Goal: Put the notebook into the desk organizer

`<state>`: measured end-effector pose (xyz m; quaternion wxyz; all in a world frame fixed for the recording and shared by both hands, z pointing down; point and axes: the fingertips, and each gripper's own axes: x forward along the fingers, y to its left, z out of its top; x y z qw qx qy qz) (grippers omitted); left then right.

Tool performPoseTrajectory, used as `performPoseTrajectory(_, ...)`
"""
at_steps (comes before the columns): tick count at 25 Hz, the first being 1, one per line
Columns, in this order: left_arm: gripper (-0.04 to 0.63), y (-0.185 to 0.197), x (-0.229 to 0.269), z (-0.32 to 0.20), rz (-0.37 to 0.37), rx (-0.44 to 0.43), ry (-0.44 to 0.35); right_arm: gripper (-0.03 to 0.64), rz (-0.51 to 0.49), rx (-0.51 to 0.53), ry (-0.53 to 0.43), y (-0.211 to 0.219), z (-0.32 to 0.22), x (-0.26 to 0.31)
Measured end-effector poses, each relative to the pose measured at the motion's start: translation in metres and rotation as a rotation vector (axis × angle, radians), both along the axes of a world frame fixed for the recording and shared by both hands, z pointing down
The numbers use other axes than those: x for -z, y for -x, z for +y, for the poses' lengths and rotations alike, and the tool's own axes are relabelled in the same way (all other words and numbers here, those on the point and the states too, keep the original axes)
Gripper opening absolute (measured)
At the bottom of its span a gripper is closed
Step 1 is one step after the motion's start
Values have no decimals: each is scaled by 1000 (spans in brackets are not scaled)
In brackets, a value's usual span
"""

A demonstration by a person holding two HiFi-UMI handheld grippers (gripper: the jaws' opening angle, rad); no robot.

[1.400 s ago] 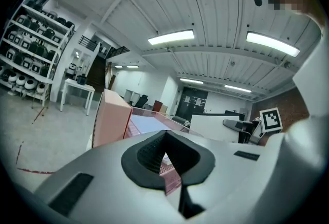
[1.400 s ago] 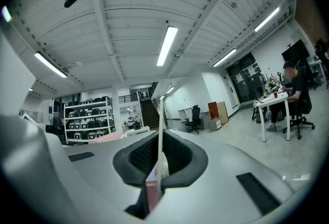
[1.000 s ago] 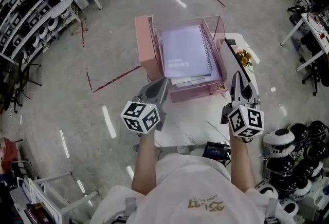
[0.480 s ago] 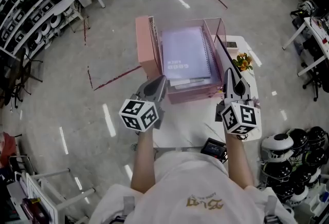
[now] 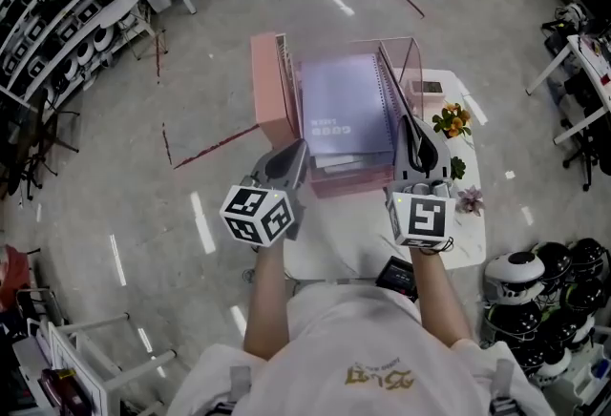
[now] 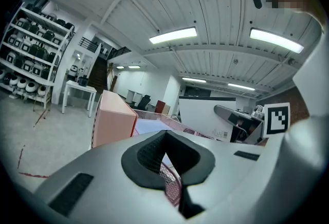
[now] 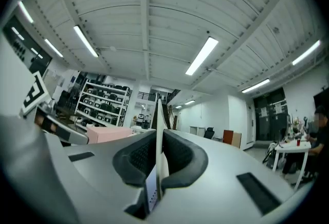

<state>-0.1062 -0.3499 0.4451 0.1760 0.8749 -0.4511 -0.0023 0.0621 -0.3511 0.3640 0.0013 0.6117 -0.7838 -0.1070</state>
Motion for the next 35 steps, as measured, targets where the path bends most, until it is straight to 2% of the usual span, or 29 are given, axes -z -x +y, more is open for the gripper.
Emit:
performPoseTrajectory(3, 17, 0, 0, -4, -3, 1, -2, 18, 92, 15, -31, 19, -4, -6)
performPoseTrajectory(5, 17, 1, 0, -5, -4, 4, 3, 18, 126, 33, -18, 31, -6, -13)
performPoseTrajectory(9, 17, 3, -3, -9, -5, 10, 11, 18, 148, 87, 23, 49, -14, -29)
performPoseTrajectory(12, 17, 5, -7, -11, -7, 16, 19, 18, 209, 127, 57, 66, -19, -41)
performPoseTrajectory(17, 17, 9, -13, -12, -7, 34, 34, 26, 231, 216, 165, 89, -26, -65)
performPoseTrajectory(22, 17, 15, -17, -13, 4, 51, 53, 83, 173, 355, 276, 105, -27, -80)
performPoseTrajectory(24, 17, 15, -18, -12, 9, 51, 58, 143, 143, 422, 328, 111, -26, -84)
performPoseTrajectory(26, 18, 15, -18, -12, 14, 50, 60, 165, 139, 487, 376, 115, -23, -87)
performPoseTrajectory(29, 18, 13, -18, -11, 19, 46, 61, 239, 128, 584, 441, 121, -19, -91)
performPoseTrajectory(31, 18, 12, -17, -11, 21, 43, 65, 293, 113, 624, 464, 124, -16, -91)
performPoseTrajectory(35, 18, 13, -17, -8, 22, 46, 68, 327, 121, 648, 465, 127, -13, -91)
